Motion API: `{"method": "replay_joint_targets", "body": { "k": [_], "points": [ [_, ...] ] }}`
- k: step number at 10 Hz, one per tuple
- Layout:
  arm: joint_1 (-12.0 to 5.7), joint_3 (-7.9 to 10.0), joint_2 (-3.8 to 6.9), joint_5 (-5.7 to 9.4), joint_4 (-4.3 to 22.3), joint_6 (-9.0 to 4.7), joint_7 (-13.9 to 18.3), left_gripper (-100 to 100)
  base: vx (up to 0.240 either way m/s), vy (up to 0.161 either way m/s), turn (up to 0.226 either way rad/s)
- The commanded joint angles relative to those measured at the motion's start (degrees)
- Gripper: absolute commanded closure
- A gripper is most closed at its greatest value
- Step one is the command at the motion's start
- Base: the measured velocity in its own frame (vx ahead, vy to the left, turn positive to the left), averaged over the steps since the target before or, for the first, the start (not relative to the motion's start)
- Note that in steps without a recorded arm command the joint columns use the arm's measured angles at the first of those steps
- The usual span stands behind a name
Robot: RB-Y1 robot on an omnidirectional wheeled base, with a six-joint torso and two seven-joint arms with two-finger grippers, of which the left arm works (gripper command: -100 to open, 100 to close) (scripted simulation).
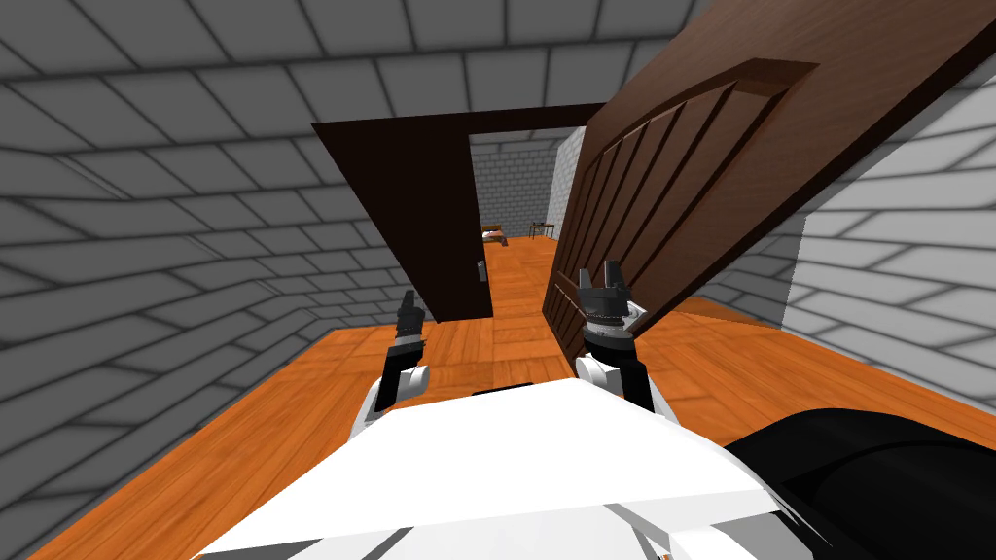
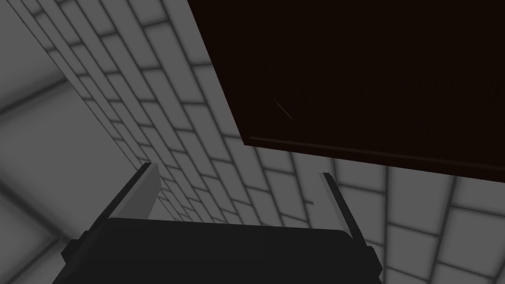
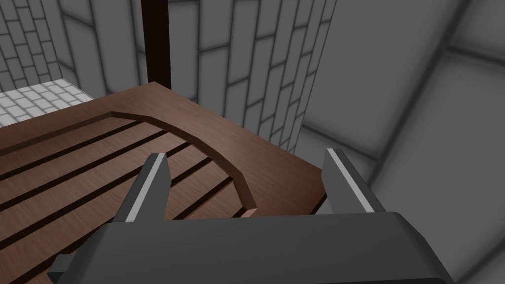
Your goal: Pull the door open
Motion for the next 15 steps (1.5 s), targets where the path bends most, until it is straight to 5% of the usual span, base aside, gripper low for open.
{"method": "replay_joint_targets", "body": {
  "k": [1,15],
  "points": [
    [-1.13,-0.23,-0.03,0.11,1.95,0.38,0.15,-100,0.094,-0.016,-0.024],
    [-11.51,-0.24,1.46,2.46,21.97,1.59,3.28,-100,0.1,-0.029,-0.023]
  ]
}}
